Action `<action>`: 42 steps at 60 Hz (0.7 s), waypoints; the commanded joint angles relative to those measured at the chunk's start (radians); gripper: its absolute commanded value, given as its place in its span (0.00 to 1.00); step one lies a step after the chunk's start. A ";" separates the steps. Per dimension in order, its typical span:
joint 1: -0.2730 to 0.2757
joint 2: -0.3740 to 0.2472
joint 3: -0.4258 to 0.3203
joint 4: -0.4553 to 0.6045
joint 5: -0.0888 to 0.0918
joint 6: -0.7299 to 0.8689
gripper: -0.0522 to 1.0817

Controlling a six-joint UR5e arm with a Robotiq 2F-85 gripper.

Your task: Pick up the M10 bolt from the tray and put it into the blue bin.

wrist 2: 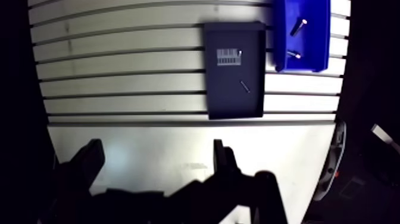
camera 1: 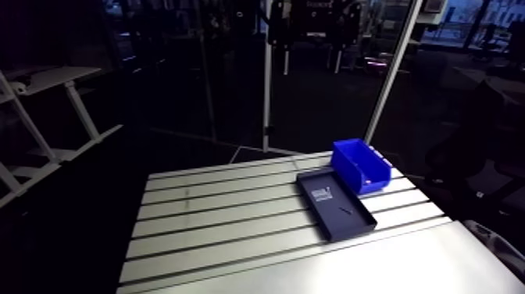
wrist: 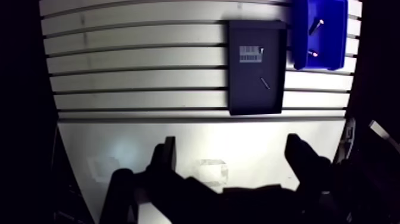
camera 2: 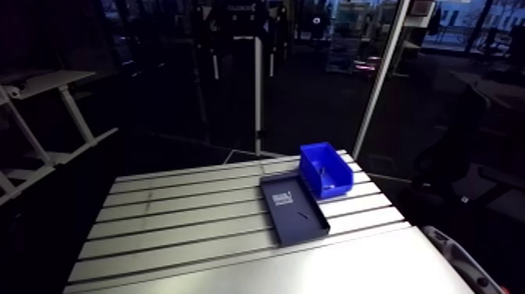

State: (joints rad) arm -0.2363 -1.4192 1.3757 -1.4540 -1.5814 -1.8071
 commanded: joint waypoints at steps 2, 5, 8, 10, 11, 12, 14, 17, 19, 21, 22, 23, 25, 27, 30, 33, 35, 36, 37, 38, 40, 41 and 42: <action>0.009 -0.005 -0.002 -0.002 0.001 0.001 0.06; 0.015 -0.005 -0.002 -0.002 0.001 0.001 0.06; 0.022 -0.005 0.002 -0.002 0.001 0.002 0.06; 0.024 -0.005 0.004 -0.002 0.001 0.002 0.06; 0.024 -0.005 0.004 -0.002 0.001 0.002 0.06; 0.026 -0.005 0.007 -0.004 -0.001 0.002 0.06; 0.027 -0.005 0.011 -0.004 -0.002 0.004 0.06; 0.029 -0.008 0.017 -0.004 -0.004 0.004 0.06; 0.030 -0.008 0.019 -0.004 -0.005 0.005 0.06; 0.031 -0.009 0.019 -0.004 -0.004 0.004 0.06; 0.031 -0.012 0.021 -0.004 -0.005 0.004 0.06; 0.031 -0.012 0.021 -0.004 -0.005 0.004 0.06; 0.031 -0.017 0.021 -0.004 -0.005 0.005 0.06; 0.031 -0.019 0.021 -0.004 -0.005 0.005 0.06; 0.031 -0.022 0.022 -0.004 -0.004 0.004 0.06; 0.031 -0.025 0.025 -0.004 -0.004 0.005 0.06; 0.031 -0.026 0.027 -0.004 -0.004 0.005 0.06; 0.031 -0.026 0.027 -0.004 -0.004 0.005 0.06; 0.031 -0.029 0.028 -0.004 -0.005 0.005 0.06; 0.031 -0.029 0.028 -0.004 -0.005 0.005 0.06; 0.031 -0.031 0.030 -0.004 -0.004 0.005 0.06; 0.032 -0.031 0.030 -0.004 -0.004 0.005 0.06; 0.032 -0.031 0.030 -0.004 -0.004 0.005 0.06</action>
State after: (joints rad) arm -0.2064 -1.4404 1.3989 -1.4579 -1.5857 -1.8025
